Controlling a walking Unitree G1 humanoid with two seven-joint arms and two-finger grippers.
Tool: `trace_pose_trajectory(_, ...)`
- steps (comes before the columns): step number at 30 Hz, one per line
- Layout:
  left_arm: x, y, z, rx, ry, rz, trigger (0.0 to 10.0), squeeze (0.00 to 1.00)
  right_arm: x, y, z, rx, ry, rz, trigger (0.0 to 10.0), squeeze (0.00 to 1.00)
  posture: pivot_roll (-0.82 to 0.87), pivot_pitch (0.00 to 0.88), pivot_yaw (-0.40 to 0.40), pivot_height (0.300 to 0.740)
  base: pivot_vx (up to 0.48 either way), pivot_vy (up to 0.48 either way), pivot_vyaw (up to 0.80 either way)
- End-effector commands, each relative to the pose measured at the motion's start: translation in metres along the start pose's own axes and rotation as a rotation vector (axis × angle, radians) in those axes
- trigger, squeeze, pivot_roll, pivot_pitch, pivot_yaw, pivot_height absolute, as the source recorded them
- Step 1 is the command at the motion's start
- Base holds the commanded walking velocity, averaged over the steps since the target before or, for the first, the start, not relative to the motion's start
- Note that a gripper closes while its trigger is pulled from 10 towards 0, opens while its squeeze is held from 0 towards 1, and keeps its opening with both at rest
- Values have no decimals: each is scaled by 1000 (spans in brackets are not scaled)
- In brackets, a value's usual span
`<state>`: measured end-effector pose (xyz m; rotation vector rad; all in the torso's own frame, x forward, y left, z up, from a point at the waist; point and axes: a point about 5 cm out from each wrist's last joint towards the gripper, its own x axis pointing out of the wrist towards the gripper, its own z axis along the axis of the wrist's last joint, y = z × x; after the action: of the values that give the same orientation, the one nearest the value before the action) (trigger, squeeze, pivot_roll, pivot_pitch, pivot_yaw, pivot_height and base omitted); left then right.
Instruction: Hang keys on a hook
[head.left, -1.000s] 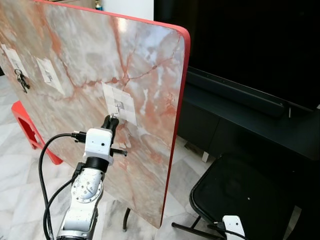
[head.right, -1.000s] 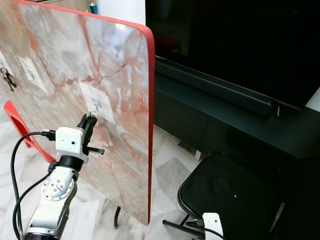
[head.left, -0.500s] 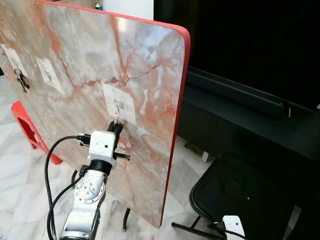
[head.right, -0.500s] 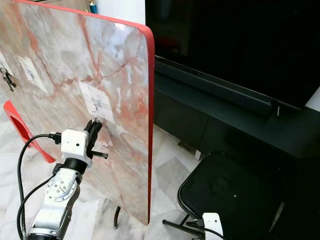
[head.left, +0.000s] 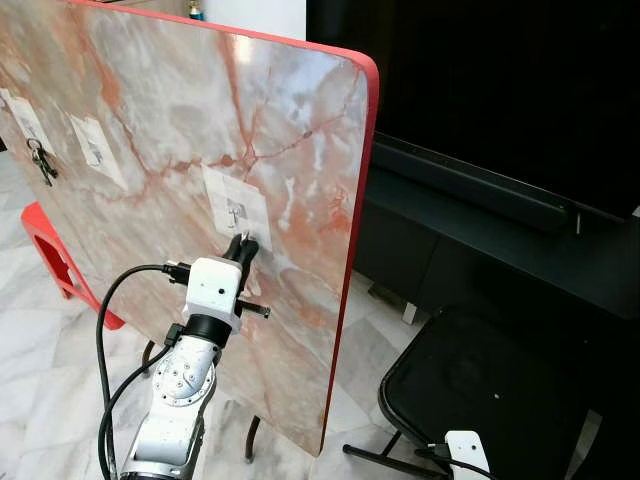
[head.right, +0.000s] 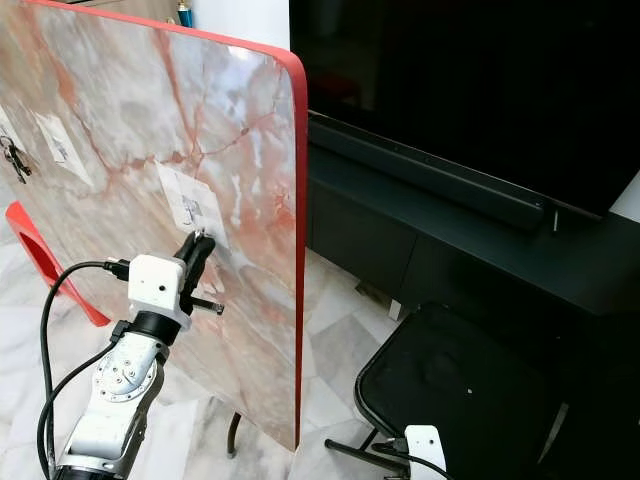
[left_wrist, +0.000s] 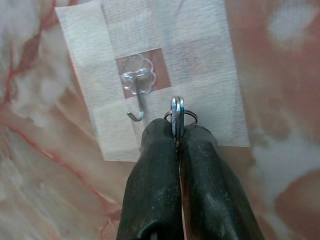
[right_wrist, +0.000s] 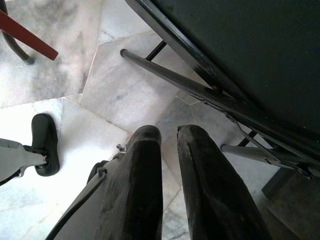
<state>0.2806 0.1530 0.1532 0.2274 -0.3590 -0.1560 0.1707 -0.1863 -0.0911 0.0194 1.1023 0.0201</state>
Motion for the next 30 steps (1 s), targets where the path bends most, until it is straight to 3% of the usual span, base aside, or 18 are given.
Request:
trace_pose_trajectory(1,2,4,9,41,-42,4,10000,0,0,-2,1,-10,-1,-4,10000,0,-22,0,-47,740,0,0,0)
trace_pose_trajectory(10,-2,12,10,57,-47,49,10000,0,0,-2,1,-12,0,-3,10000,0,-22,0,-47,740,0,0,0)
trace_pose_trajectory(25,3,18,8,70,-37,63,10000,0,0,-2,2,-10,0,-4,10000,0,-22,0,-50,740,0,0,0)
trace_pose_trajectory(30,7,17,-3,42,14,42,10000,0,0,-2,2,-11,0,-4,10000,0,-23,0,-51,740,0,0,0)
